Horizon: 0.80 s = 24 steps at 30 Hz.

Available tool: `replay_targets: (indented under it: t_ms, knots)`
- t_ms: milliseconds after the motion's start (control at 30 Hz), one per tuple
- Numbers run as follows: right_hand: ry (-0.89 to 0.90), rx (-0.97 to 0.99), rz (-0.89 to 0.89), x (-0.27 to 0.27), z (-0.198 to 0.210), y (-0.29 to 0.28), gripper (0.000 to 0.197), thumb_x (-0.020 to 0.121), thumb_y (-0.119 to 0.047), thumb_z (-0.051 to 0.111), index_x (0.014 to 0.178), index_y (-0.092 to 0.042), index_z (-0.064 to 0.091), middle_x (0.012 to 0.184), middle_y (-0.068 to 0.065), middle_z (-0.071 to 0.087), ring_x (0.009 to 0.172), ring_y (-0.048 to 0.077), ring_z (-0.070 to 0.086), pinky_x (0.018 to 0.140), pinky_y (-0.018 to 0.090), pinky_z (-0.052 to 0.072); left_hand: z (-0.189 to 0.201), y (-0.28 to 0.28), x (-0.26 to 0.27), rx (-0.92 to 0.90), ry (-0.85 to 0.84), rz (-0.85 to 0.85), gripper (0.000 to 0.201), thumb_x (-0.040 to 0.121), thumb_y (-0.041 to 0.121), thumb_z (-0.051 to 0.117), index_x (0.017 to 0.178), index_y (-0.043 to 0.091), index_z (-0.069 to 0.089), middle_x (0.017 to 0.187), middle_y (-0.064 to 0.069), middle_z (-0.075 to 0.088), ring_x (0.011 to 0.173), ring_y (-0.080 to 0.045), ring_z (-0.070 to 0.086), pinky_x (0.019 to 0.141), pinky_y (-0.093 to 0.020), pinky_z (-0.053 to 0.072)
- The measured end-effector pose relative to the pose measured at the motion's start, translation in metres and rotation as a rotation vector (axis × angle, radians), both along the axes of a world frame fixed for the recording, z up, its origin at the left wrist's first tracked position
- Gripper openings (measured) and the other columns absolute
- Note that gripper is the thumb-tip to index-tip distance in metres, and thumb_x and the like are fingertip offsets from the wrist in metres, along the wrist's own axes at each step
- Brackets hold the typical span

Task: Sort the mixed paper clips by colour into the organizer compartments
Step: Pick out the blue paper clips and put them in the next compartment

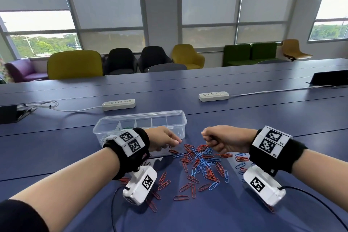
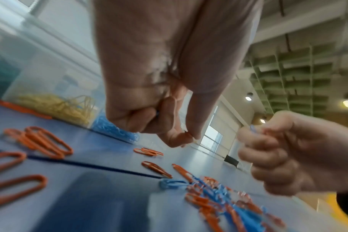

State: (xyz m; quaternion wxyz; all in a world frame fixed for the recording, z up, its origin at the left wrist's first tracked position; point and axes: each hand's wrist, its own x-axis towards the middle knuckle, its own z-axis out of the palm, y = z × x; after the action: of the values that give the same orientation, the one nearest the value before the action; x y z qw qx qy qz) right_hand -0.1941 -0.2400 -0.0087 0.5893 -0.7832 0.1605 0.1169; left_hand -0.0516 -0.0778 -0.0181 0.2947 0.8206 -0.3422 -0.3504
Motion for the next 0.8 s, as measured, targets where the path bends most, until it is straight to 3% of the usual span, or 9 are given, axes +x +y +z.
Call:
replay_targets:
  t_ms: [67,133,200,300,433,600,700,733,800]
  knots:
    - [0.009,-0.111,0.012,-0.001,0.002,0.001,0.043,0.1,-0.039,0.032,0.061,-0.021,0.029,0.057,-0.007,0.021,0.046,0.007,0.015,0.042,0.015,0.015,0.001,0.0,-0.003,-0.078,0.271,0.092,0.02,0.097,0.008,0.041,0.088,0.01,0.058,0.064,0.002,0.04,0.045,-0.005,0.029,0.041,-0.014,0.023]
    - [0.009,-0.242,0.05,-0.001,0.003,0.0,0.044,0.101,-0.038,0.03,0.061,-0.02,0.031,0.057,-0.006,0.024,0.045,0.006,0.018,0.041,0.015,0.017,0.003,0.001,-0.008,-0.111,0.449,0.145,0.023,0.097,0.007,0.033,0.085,0.01,0.052,0.062,0.002,0.033,0.041,-0.005,0.028,0.038,-0.014,0.023]
    - [0.039,-0.432,0.107,0.0,0.002,-0.001,0.036,0.102,-0.026,0.03,0.07,-0.016,0.045,0.062,-0.002,0.032,0.048,0.008,0.026,0.041,0.014,0.024,0.003,0.003,-0.013,-0.101,0.542,0.142,0.023,0.097,0.007,0.03,0.086,0.009,0.05,0.064,0.002,0.034,0.042,-0.005,0.032,0.038,-0.014,0.025]
    - [0.065,-0.682,0.17,0.004,-0.001,0.001,0.031,0.1,-0.015,0.031,0.097,-0.013,0.061,0.077,0.001,0.048,0.058,0.011,0.039,0.046,0.015,0.035,0.004,0.006,-0.016,-0.071,0.568,0.121,0.026,0.098,0.007,0.031,0.088,0.007,0.055,0.067,0.001,0.041,0.046,-0.005,0.033,0.039,-0.013,0.025]
    - [0.032,-0.801,0.245,0.006,-0.008,0.001,0.031,0.098,-0.018,0.039,0.103,-0.01,0.069,0.103,-0.003,0.062,0.092,0.014,0.056,0.083,0.022,0.04,0.003,0.011,-0.015,0.009,0.353,0.104,0.031,0.095,0.001,0.031,0.102,0.002,0.061,0.074,-0.003,0.06,0.048,-0.006,0.028,0.04,-0.012,0.022]
    - [0.036,-0.922,0.247,0.013,-0.016,0.002,0.028,0.094,-0.03,0.051,0.1,-0.011,0.069,0.101,0.003,0.068,0.077,0.013,0.056,0.072,0.024,0.044,0.003,0.01,-0.008,0.046,-0.034,0.072,0.038,0.089,-0.007,0.035,0.112,0.001,0.064,0.086,-0.002,0.069,0.05,-0.007,0.035,0.041,-0.014,0.025]
    - [0.081,-0.962,0.238,0.019,-0.02,0.002,0.039,0.087,-0.042,0.061,0.098,-0.006,0.069,0.093,0.008,0.068,0.079,0.015,0.055,0.073,0.029,0.044,0.001,0.003,-0.008,0.073,-0.307,-0.065,0.031,0.093,0.004,0.044,0.114,0.006,0.066,0.104,-0.005,0.068,0.081,-0.01,0.055,0.058,-0.008,0.038]
    - [0.104,-0.96,0.243,0.021,-0.021,0.002,0.042,0.083,-0.046,0.064,0.096,-0.005,0.069,0.087,0.007,0.066,0.077,0.016,0.055,0.07,0.028,0.042,0.0,0.001,-0.01,0.098,-0.371,-0.114,0.027,0.092,0.01,0.05,0.114,0.009,0.066,0.104,-0.002,0.067,0.085,-0.01,0.057,0.067,-0.009,0.038]
    - [0.136,-0.963,0.256,0.023,-0.023,0.005,0.047,0.078,-0.05,0.068,0.093,-0.005,0.069,0.081,0.004,0.062,0.075,0.016,0.054,0.068,0.027,0.04,-0.006,-0.002,-0.013,0.158,-0.452,-0.182,0.025,0.088,0.019,0.062,0.112,0.012,0.067,0.085,0.005,0.064,0.073,-0.006,0.054,0.072,-0.016,0.039]
